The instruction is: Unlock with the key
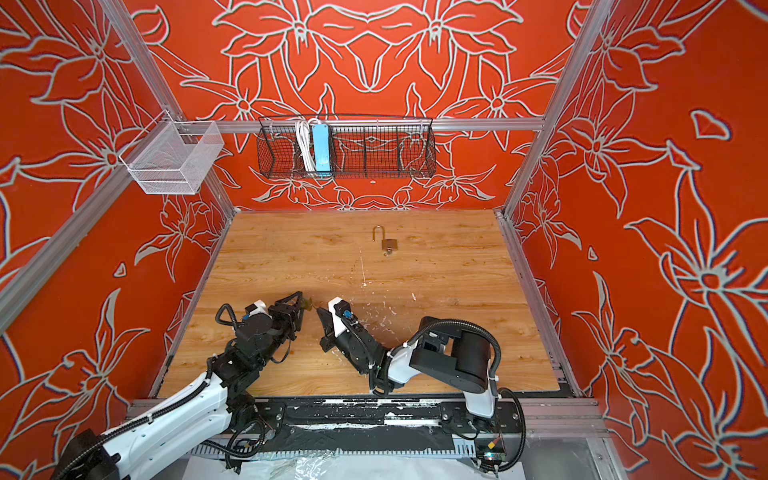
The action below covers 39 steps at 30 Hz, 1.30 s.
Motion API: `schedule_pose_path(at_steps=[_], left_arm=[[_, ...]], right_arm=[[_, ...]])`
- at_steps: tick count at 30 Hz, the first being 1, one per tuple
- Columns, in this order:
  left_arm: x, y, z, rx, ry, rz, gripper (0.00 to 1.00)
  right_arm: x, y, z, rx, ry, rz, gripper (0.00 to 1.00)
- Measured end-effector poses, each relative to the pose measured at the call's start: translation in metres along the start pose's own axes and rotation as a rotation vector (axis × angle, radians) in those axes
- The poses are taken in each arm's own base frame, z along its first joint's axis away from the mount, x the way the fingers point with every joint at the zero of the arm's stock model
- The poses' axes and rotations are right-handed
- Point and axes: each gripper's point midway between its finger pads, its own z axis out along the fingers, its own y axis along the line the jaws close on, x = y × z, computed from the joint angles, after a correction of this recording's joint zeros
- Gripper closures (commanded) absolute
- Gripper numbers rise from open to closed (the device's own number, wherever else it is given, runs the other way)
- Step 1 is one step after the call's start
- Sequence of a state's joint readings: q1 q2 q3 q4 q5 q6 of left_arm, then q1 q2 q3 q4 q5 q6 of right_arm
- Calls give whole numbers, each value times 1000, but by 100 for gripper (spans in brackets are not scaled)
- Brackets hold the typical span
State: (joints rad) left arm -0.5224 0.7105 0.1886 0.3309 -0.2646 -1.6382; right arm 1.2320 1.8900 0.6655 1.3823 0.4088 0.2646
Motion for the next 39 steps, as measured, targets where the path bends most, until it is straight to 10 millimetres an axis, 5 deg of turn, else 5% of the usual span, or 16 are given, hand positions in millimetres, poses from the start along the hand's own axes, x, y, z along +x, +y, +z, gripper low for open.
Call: schedule_pose_path(at_steps=[30,39], left_arm=[[-7,-8,-2,31,-13,-32,100],[-10,-7,-2,27,-30,-35,100]], right_arm=[[-13,-7,22,-16,-36,39,100],[4,-11,18,-17,5,56,100]])
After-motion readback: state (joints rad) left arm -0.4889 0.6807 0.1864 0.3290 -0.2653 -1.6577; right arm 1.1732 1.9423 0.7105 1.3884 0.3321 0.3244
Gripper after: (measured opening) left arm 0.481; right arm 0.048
